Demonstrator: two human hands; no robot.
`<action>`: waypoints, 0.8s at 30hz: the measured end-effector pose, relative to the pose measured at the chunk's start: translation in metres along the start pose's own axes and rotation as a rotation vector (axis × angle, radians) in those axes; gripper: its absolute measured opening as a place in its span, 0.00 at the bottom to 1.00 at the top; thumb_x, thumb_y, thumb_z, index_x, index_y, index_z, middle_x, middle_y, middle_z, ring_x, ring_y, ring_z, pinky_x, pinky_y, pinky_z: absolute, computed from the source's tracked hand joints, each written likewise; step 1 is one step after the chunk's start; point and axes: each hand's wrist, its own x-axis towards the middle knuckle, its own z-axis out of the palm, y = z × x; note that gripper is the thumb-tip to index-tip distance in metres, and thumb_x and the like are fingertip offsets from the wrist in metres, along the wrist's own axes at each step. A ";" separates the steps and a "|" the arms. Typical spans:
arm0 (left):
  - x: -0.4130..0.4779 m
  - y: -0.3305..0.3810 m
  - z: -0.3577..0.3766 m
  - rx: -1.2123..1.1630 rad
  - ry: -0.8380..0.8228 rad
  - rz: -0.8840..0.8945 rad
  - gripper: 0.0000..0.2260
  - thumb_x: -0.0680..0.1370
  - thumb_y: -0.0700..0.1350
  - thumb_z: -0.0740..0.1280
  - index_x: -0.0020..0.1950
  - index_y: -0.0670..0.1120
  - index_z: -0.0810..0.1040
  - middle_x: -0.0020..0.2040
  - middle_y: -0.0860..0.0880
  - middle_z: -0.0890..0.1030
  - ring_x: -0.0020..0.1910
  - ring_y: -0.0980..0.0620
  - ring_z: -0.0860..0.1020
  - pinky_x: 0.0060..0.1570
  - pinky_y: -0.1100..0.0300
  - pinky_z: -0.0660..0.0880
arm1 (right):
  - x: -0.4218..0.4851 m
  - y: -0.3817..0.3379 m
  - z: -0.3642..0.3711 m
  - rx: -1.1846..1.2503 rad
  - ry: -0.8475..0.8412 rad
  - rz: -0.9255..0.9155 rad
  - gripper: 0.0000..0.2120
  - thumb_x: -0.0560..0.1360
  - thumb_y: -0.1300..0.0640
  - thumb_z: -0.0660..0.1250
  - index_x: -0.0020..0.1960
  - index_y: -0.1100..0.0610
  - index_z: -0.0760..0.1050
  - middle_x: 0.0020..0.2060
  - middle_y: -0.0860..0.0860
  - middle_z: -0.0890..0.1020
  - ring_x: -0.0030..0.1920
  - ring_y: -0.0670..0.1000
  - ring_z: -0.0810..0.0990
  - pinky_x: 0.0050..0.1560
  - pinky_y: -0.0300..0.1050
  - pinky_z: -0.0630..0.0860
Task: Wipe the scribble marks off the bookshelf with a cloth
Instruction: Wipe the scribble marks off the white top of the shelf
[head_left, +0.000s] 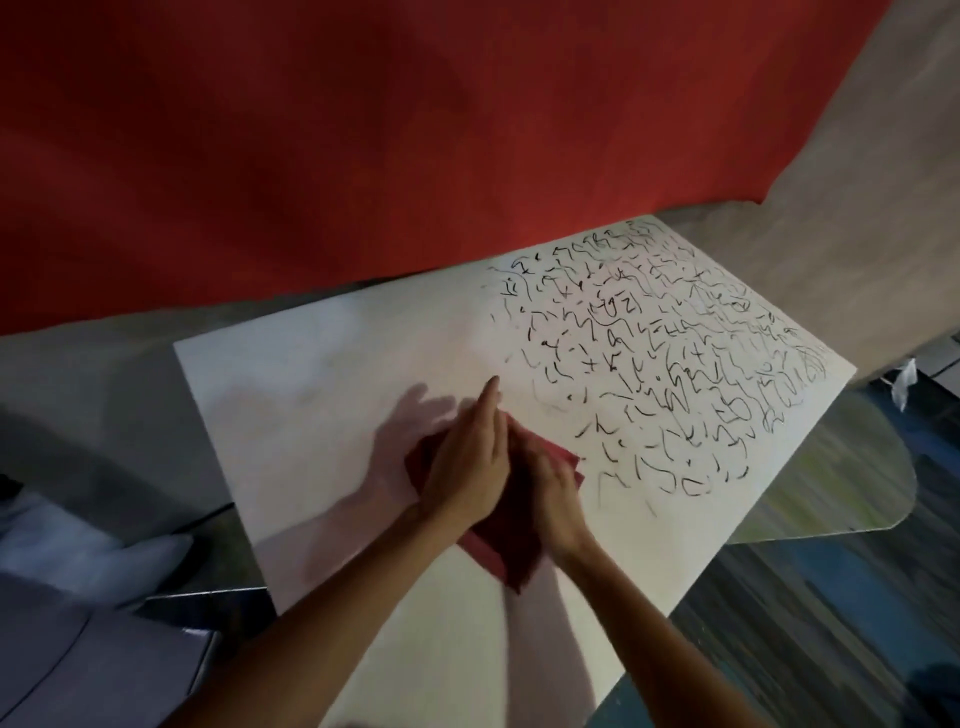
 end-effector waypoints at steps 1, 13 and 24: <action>-0.006 0.007 0.007 0.085 -0.013 0.014 0.19 0.82 0.41 0.55 0.73 0.39 0.63 0.67 0.37 0.73 0.65 0.43 0.74 0.64 0.59 0.67 | -0.002 0.004 -0.014 0.101 0.212 0.053 0.23 0.76 0.52 0.49 0.67 0.54 0.71 0.64 0.48 0.75 0.68 0.45 0.71 0.68 0.36 0.63; 0.057 -0.109 -0.066 0.743 -0.145 -0.114 0.32 0.77 0.63 0.48 0.72 0.45 0.68 0.73 0.43 0.67 0.75 0.41 0.60 0.71 0.41 0.51 | 0.008 0.052 -0.030 -0.868 0.288 0.094 0.28 0.74 0.45 0.45 0.67 0.55 0.68 0.70 0.57 0.66 0.72 0.58 0.61 0.68 0.55 0.59; -0.029 -0.075 -0.045 0.688 -0.187 0.050 0.29 0.75 0.61 0.52 0.66 0.45 0.76 0.66 0.44 0.76 0.67 0.42 0.73 0.66 0.43 0.56 | 0.011 0.043 -0.027 -1.021 0.130 0.252 0.28 0.79 0.42 0.40 0.77 0.51 0.51 0.77 0.56 0.51 0.77 0.56 0.45 0.74 0.55 0.47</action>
